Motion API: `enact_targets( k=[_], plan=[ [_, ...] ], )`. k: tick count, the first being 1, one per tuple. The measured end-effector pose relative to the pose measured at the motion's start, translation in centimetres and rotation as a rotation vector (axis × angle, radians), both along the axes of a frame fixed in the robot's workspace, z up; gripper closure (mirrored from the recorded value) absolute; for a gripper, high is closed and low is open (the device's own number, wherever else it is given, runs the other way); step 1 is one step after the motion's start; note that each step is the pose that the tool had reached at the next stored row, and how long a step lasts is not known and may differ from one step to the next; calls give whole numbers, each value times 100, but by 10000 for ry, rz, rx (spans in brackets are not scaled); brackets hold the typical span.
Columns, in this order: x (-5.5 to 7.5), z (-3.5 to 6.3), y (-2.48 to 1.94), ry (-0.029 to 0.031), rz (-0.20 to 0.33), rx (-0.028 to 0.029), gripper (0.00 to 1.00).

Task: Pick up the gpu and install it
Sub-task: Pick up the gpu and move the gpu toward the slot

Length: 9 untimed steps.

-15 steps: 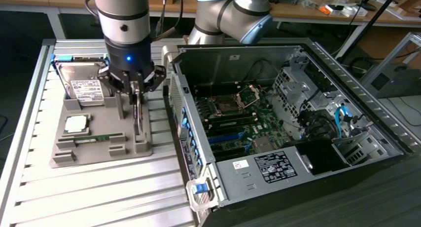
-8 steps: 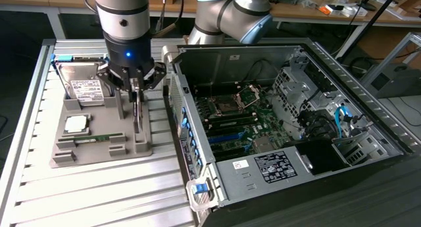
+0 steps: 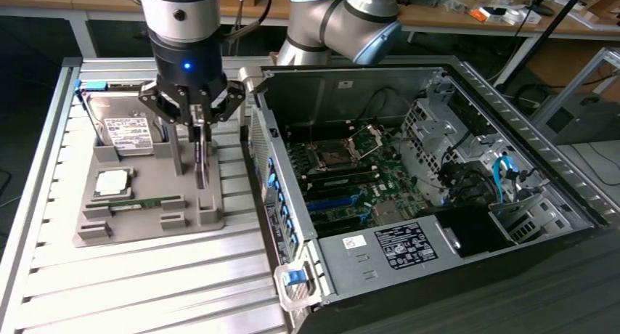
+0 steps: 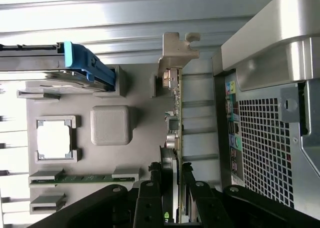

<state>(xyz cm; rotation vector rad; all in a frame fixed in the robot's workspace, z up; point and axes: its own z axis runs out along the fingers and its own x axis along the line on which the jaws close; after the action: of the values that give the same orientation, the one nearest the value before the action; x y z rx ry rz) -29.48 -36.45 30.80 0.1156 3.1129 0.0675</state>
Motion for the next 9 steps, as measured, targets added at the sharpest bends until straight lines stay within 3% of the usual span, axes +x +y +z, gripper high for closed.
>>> enact_targets(
  k=[9],
  plan=[
    [0, 96, 0, -1, 1, 1, 73]
  ],
)
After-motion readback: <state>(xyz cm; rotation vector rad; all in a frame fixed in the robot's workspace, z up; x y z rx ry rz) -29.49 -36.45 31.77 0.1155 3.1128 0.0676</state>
